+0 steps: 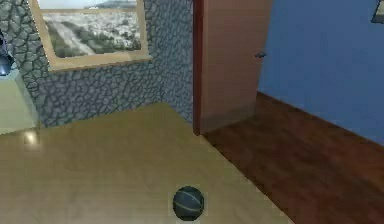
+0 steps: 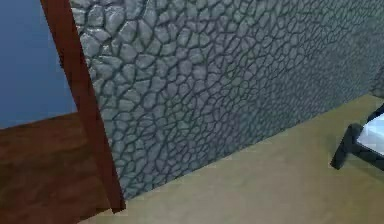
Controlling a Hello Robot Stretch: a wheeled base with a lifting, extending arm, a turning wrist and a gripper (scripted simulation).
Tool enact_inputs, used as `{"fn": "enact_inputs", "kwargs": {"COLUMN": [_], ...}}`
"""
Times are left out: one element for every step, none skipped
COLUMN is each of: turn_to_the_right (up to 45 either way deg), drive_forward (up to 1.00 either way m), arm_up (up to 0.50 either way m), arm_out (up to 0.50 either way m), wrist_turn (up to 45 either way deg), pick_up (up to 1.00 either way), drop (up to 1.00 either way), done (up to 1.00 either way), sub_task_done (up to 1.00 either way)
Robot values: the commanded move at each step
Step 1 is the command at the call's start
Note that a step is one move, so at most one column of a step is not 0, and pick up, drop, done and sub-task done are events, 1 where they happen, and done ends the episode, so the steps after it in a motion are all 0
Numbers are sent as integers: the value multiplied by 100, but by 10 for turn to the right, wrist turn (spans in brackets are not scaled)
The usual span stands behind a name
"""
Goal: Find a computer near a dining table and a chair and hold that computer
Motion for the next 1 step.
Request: {"fn": "enact_inputs", "kwargs": {"turn_to_the_right": [450], "drive_forward": [0], "arm_up": [0], "arm_out": [0], "wrist_turn": [0], "pick_up": [0], "drop": [0], "done": [0], "sub_task_done": [0]}}
